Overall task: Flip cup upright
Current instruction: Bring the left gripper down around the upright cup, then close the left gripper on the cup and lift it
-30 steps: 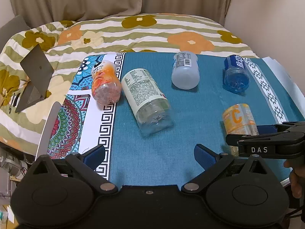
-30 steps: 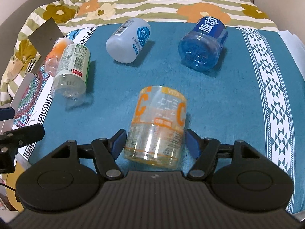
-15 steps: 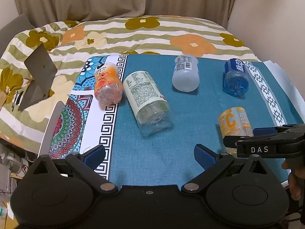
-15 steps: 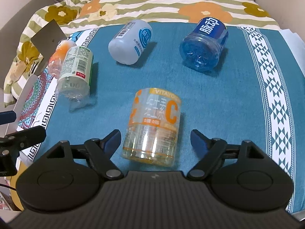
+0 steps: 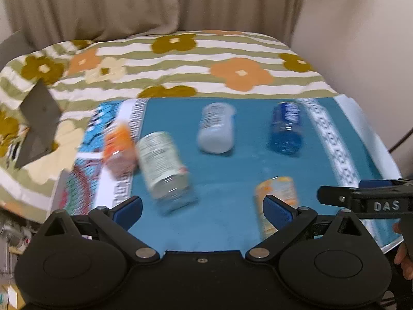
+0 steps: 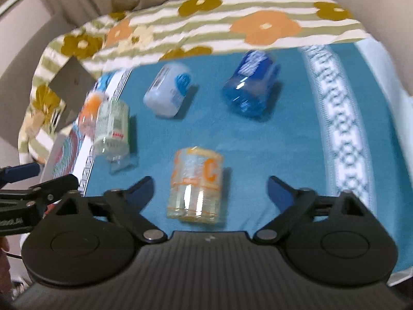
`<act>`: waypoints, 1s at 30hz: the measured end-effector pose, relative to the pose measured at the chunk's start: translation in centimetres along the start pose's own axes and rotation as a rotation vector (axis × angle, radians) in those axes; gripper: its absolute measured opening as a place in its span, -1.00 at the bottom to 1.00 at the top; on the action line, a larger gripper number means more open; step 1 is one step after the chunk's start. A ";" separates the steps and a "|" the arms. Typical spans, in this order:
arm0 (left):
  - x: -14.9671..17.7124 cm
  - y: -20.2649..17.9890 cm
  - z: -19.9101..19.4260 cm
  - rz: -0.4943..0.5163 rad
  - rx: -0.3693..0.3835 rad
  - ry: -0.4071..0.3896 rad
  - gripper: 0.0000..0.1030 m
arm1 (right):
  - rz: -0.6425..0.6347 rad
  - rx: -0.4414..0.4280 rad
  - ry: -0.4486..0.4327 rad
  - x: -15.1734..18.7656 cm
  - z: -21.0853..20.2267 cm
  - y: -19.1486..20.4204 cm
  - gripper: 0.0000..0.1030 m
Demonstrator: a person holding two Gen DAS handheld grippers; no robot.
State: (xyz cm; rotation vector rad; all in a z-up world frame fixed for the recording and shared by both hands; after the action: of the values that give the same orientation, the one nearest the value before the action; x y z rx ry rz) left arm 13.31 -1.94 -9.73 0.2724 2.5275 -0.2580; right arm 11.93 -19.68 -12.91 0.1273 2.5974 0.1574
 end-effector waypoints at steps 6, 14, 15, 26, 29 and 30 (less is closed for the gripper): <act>-1.3 -4.4 4.1 -0.005 0.054 0.107 0.96 | 0.007 0.076 -0.008 -0.1 -1.7 -5.9 1.00; -1.0 -6.4 10.7 -0.078 0.057 0.330 0.85 | 0.037 0.080 -0.029 1.2 -1.8 -11.7 1.00; -0.8 -6.5 11.3 -0.087 0.052 0.351 0.85 | 0.029 0.097 -0.026 1.3 -1.6 -12.0 1.00; -0.6 -7.2 14.6 -0.132 0.010 0.473 0.72 | -0.031 0.002 0.056 3.4 2.3 -12.4 1.00; -0.7 -7.4 15.1 -0.130 0.002 0.482 0.62 | -0.021 -0.014 0.066 3.2 2.9 -12.8 1.00; -0.7 -7.4 15.3 -0.133 0.001 0.489 0.53 | -0.017 -0.015 0.068 3.2 3.0 -12.9 1.00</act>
State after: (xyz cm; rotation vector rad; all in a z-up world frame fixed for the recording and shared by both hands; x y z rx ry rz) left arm 20.06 -12.80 -20.86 0.1826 3.0352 -0.2699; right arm 10.00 -31.76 -18.84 0.0959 2.6633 0.1779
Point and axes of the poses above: each gripper's, at about its wrist camera, not at the fingertips, and z roughly the way its jaws point, y to its left, x to its underside, the point moved 8 cm from there along z, roughly the way its jaws point, and after that the axes turned 8 degrees about x, right-handed, at the moved point
